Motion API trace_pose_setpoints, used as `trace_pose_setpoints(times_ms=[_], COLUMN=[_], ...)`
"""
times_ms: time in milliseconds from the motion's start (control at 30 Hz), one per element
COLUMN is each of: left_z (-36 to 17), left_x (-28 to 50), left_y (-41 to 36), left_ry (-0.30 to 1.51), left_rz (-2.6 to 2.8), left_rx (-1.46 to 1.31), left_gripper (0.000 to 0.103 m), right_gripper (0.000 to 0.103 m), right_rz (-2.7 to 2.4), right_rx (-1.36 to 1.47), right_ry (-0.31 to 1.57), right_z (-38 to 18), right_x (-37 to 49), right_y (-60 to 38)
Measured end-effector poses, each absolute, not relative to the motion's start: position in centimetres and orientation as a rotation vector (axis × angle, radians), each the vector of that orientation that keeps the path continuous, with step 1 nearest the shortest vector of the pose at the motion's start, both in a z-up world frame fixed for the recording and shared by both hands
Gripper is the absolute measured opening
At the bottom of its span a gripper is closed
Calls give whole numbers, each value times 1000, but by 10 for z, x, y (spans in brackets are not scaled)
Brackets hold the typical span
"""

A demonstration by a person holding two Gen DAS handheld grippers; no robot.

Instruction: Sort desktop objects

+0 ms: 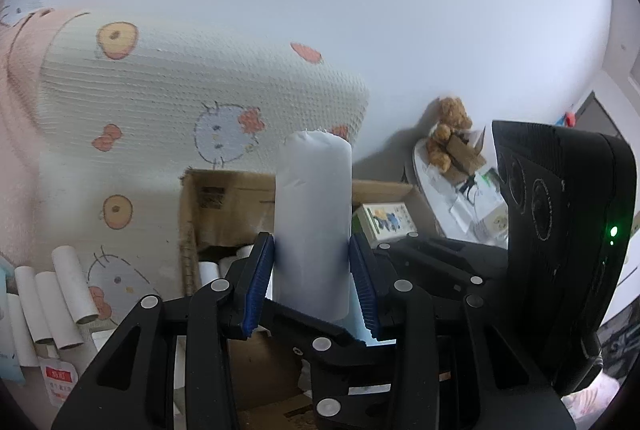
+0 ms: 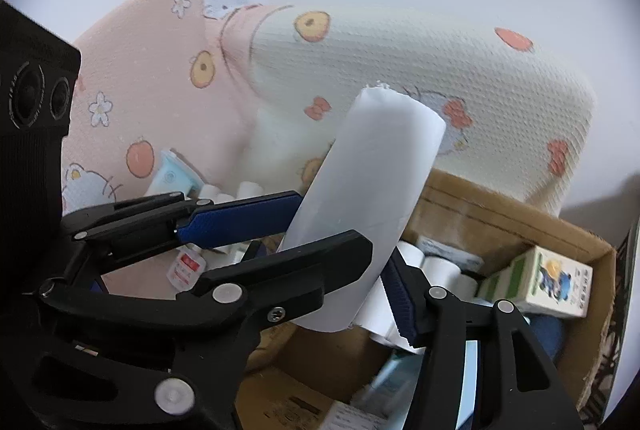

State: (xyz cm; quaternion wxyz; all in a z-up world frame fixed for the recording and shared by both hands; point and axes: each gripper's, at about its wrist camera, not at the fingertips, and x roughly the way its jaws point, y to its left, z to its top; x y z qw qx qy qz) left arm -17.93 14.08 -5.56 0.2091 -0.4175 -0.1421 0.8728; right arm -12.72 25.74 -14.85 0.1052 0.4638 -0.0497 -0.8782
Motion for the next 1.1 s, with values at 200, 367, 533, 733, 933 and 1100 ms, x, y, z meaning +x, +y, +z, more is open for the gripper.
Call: trace_pose_setpoints(times_ms=[200, 367, 533, 733, 933, 1100], left_z=[-75, -94, -109, -101, -96, -96], left_x=[-192, -208, -221, -225, -226, -226], left_y=[157, 159, 156, 156, 146, 140], left_ry=[-375, -407, -463, -423, -429, -403], left_rz=[2376, 2309, 2232, 2231, 2245, 2245], left_rx=[-1302, -1446, -1547, -1563, -1560, -1575], left_gripper=[43, 43, 42, 41, 41, 35], right_gripper=[55, 55, 55, 51, 41, 41], right_rz=[-2534, -2452, -2368, -2324, -2335, -2351], right_rx=[1447, 1531, 1602, 1610, 1595, 1608], right_ry=[-235, -324, -452, -562, -586, -563], right_z=[-172, -195, -215, -225, -223, -224], right_x=[-127, -136, -145, -153, -160, -165], right_y=[278, 290, 302, 313, 309, 302])
